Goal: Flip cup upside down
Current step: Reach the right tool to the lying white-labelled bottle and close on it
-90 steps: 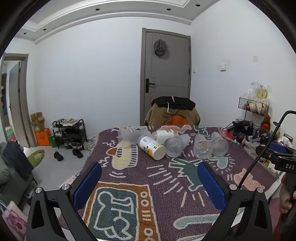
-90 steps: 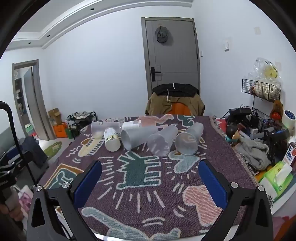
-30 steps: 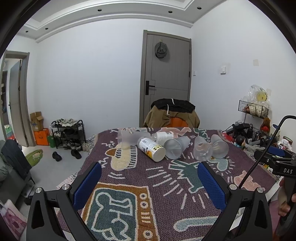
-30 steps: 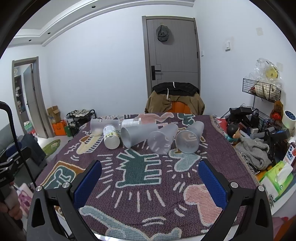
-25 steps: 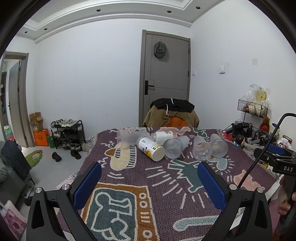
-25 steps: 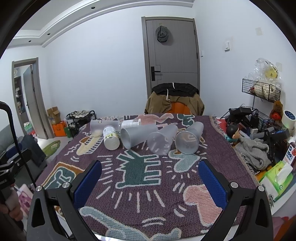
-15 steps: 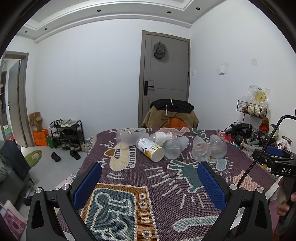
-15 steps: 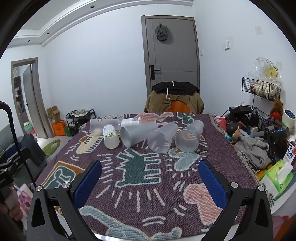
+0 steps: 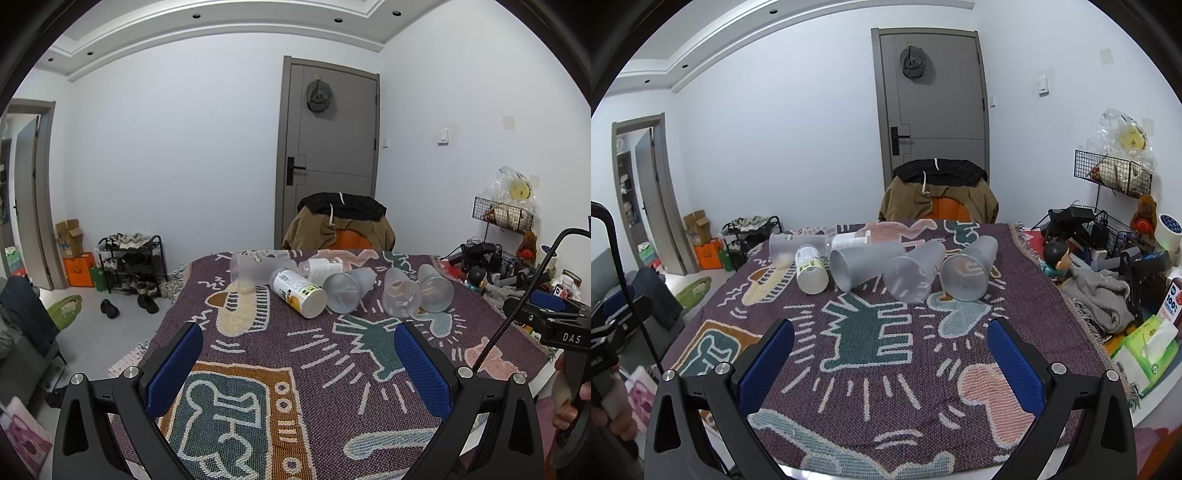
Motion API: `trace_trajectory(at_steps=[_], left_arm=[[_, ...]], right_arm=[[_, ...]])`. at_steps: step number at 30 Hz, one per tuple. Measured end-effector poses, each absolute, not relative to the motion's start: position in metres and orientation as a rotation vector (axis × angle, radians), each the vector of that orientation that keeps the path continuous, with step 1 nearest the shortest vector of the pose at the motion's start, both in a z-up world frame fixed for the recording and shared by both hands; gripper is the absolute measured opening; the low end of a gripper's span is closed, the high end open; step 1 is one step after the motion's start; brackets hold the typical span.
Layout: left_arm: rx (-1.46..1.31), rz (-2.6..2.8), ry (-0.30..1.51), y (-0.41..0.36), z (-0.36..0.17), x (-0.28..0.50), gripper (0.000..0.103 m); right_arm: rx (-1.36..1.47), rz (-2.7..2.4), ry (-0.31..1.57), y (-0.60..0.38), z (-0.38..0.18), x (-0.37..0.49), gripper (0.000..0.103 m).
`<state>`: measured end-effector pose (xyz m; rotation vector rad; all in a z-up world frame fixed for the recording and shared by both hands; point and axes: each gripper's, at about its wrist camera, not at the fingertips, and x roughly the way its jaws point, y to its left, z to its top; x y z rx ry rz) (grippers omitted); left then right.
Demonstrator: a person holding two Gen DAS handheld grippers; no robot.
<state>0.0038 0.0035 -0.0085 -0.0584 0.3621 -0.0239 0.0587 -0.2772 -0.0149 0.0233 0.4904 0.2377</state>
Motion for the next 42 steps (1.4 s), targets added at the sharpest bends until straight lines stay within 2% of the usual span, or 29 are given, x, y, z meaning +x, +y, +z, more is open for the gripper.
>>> trace_trajectory(at_steps=[16,26,37,39,42], left_arm=[[-0.041,-0.023,0.384,0.025,0.004,0.052,0.103],[-0.075,-0.006,0.408,0.055,0.008,0.086,0.103],[-0.095,0.062,0.490,0.088,-0.007,0.115,0.103],[-0.105,0.080,0.509,0.099,-0.013,0.121,0.103],[-0.131,0.097,0.537,0.116,-0.024,0.128,0.103]], right_arm=[[0.003,0.304,0.495,-0.260,0.020,0.118,0.103],[0.022,0.335,0.627,-0.235,0.019,0.196,0.103],[-0.016,0.445,0.732,-0.176,0.014,0.244,0.103],[-0.035,0.459,0.752,-0.161,0.010,0.254,0.102],[-0.061,0.488,0.796,-0.138,0.000,0.271,0.095]])
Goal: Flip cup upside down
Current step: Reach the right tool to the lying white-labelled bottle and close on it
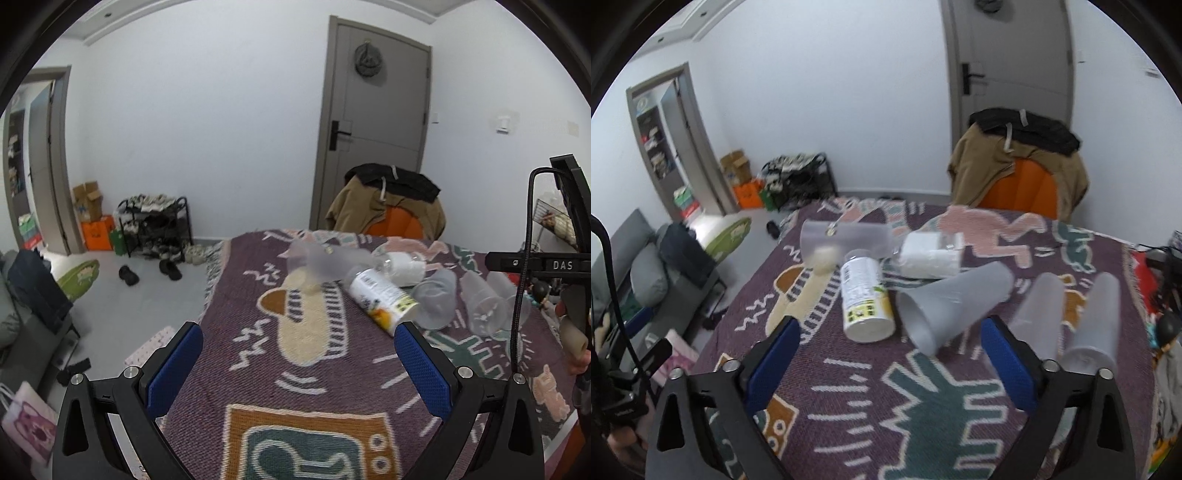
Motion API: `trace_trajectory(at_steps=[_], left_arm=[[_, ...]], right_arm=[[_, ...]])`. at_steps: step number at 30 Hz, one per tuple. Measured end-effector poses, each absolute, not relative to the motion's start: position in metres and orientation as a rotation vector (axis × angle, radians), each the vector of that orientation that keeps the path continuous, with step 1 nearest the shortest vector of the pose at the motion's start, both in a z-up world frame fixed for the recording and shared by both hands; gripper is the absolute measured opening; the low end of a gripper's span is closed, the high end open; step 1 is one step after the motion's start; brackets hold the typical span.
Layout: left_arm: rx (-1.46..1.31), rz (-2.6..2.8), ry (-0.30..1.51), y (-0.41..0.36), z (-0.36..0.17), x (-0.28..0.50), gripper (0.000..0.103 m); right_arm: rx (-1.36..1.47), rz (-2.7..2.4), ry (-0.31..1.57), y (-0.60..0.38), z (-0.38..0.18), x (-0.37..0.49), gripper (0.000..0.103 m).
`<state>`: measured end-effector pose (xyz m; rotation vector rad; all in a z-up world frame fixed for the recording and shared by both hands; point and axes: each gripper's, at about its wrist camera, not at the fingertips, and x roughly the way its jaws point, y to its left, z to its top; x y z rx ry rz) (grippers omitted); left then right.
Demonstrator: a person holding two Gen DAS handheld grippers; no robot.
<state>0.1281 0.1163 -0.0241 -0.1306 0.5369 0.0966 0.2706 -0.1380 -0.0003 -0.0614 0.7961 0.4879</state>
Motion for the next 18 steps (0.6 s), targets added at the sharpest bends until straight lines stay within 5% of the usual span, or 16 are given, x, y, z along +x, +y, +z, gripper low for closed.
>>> trace_trajectory(at_steps=[3,7,18], left_arm=[[-0.155,0.118,0.571,0.134,-0.036,0.134,0.103],[-0.180,0.148,0.612,0.155,-0.052,0.140,0.103],[-0.235,0.233,0.663,0.204,-0.076,0.142,0.103]], right_arm=[[-0.088,0.517,0.856,-0.113,-0.016,0.290,0.094],[-0.136,0.547,0.931,-0.084,-0.036,0.309,0.080],[-0.299,0.515,1.045,-0.021,-0.079,0.354,0.080]])
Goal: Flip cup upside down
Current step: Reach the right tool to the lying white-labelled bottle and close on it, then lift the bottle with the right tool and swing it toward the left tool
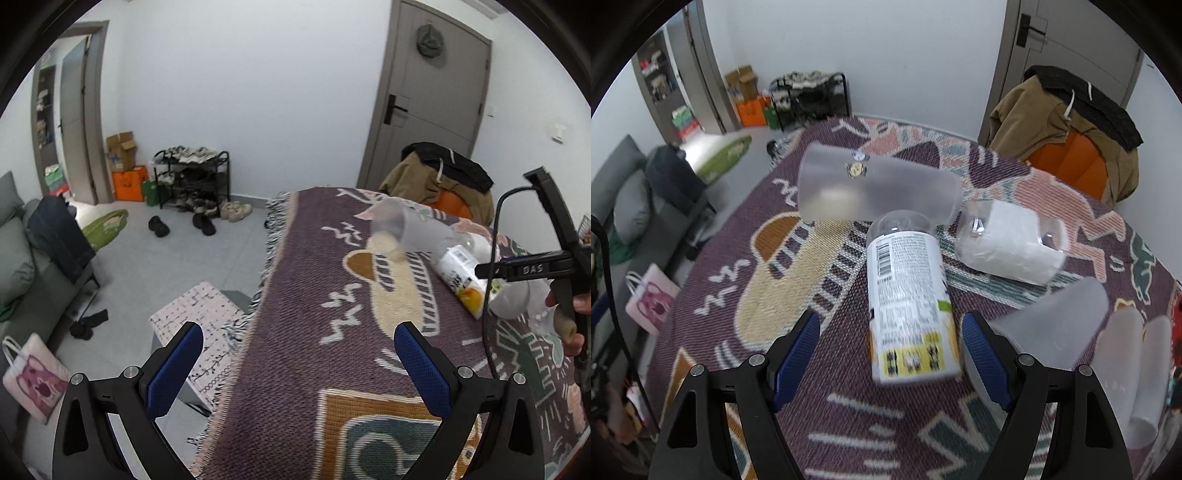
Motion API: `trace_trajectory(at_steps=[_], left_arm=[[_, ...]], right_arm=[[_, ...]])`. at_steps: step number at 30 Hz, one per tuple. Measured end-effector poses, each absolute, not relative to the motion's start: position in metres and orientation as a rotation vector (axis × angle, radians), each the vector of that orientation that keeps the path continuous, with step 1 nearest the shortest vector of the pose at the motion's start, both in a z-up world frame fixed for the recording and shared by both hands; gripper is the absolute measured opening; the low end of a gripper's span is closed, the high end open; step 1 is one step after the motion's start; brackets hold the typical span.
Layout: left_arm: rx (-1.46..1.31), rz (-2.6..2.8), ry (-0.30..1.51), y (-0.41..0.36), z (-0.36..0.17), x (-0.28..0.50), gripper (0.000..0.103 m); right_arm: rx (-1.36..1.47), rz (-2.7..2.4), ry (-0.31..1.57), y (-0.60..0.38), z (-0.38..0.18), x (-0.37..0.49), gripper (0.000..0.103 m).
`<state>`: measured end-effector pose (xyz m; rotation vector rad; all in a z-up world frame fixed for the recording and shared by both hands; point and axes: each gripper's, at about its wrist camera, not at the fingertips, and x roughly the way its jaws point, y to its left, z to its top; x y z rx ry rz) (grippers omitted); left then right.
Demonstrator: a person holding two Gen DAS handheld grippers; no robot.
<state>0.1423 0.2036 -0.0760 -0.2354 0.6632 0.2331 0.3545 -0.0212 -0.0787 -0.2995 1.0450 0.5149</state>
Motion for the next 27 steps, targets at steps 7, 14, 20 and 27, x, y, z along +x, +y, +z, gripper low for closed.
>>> trace_trajectory(at_steps=[7,14,20,27], left_arm=[[-0.271,0.238,0.698,0.213,-0.089,0.143,0.103],[-0.260,0.236,0.700,0.210,-0.089,0.140,0.103],[-0.271,0.236,0.689,0.209,-0.084,0.139,0.103],[-0.244,0.208,0.662,0.187,-0.071,0.138,0.103]], right_arm=[[-0.419,0.444,1.108,0.005,-0.109,0.379,0.080],[-0.422,0.390,1.131,0.004,-0.120,0.388,0.063],[-0.333,0.456,1.118,-0.013,-0.093,0.376,0.063],[-0.250,0.520,1.068,-0.041,-0.056,0.345,0.063]])
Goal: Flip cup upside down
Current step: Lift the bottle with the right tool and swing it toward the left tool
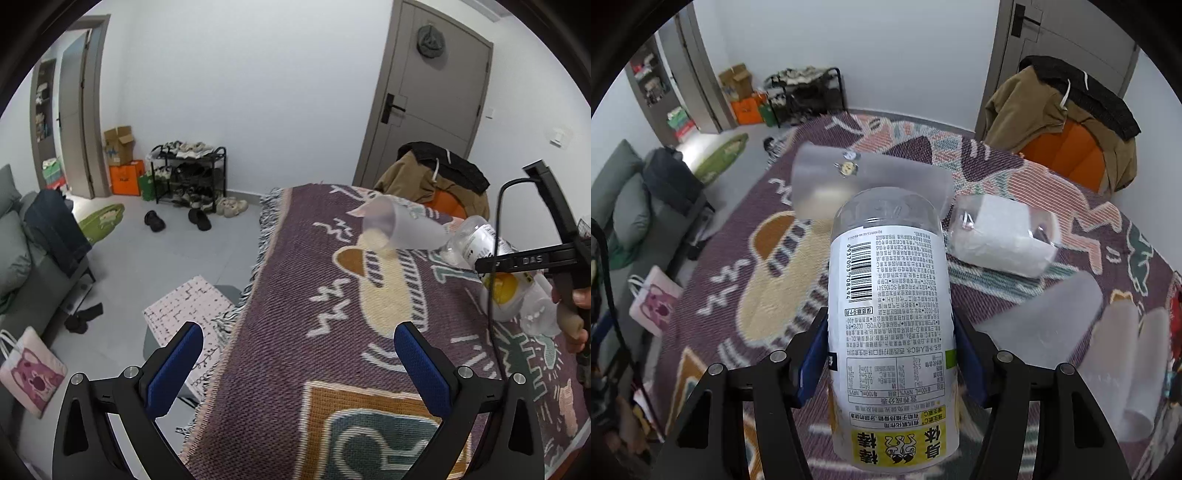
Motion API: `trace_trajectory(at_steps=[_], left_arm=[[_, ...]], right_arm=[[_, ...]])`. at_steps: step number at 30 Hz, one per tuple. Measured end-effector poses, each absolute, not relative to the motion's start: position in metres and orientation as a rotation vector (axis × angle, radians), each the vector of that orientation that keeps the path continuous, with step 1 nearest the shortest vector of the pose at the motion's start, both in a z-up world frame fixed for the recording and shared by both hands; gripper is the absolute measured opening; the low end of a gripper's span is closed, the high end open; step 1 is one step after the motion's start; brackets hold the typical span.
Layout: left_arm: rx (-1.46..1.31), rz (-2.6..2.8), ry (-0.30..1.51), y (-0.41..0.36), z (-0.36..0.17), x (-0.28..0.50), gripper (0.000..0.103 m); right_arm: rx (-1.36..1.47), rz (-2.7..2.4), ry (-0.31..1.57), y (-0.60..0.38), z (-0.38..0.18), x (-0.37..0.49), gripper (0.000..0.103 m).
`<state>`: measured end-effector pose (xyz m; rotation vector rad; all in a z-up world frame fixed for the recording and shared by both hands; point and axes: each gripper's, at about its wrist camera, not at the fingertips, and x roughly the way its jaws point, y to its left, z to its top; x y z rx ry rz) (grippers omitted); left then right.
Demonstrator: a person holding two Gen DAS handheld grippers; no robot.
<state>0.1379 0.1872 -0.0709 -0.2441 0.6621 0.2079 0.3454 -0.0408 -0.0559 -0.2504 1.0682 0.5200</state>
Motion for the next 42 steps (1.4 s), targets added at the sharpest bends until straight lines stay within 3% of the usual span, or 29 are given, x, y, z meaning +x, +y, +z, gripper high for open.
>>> trace_trajectory(at_steps=[14,42], left_arm=[[-0.182,0.114,0.626,0.134,-0.049,0.136,0.103],[-0.082,-0.046,0.798,0.065,-0.073,0.156,0.103]], right_arm=[[-0.087,0.587,1.054,-0.111,-0.037,0.281,0.063],[0.315,0.518,1.113,-0.204,-0.115,0.190,0.064]])
